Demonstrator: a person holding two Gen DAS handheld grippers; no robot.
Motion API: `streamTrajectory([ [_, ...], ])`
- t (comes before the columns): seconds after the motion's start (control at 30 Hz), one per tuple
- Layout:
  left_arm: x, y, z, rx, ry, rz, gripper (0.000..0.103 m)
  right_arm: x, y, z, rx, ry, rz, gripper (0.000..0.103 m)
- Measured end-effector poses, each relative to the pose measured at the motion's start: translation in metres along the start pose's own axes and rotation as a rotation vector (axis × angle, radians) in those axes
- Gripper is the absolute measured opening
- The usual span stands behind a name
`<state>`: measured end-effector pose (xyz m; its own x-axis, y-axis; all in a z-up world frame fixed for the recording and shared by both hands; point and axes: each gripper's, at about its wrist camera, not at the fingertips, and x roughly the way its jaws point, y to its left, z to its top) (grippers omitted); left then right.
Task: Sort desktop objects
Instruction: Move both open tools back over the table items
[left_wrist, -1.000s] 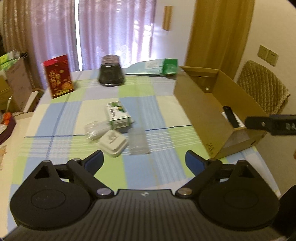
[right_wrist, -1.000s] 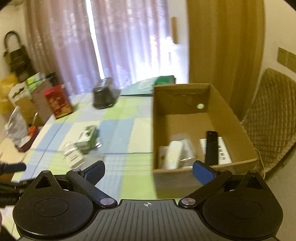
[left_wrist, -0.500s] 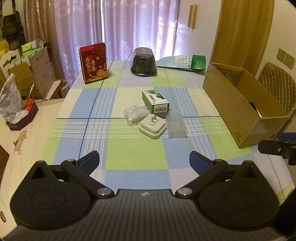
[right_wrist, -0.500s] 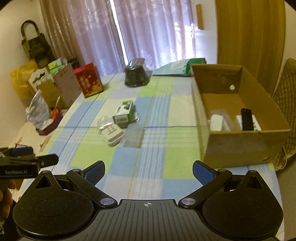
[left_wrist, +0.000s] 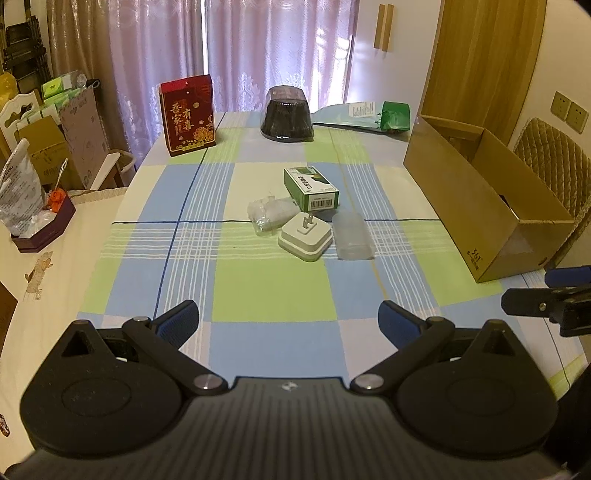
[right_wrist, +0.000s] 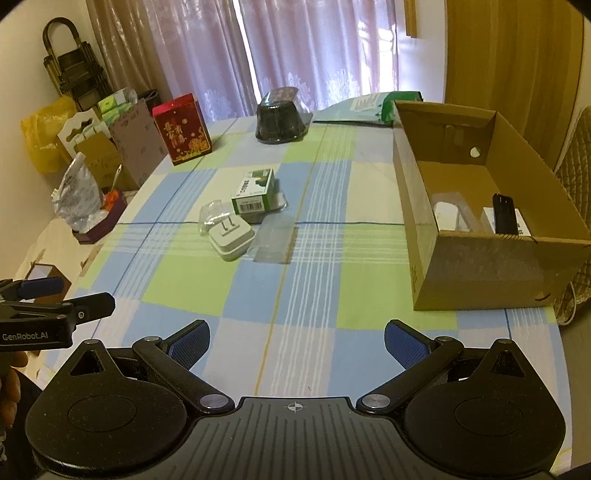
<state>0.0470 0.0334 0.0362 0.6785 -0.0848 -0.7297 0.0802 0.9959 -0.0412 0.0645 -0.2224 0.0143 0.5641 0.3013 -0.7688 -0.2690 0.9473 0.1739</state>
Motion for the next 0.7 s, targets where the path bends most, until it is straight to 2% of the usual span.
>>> streamTrajectory([
  [0.7,0.022,0.0,-0.007,0.006,0.051,-0.008,0.102,0.027,-0.005,-0.004,0.014,0.064,0.001,0.103],
])
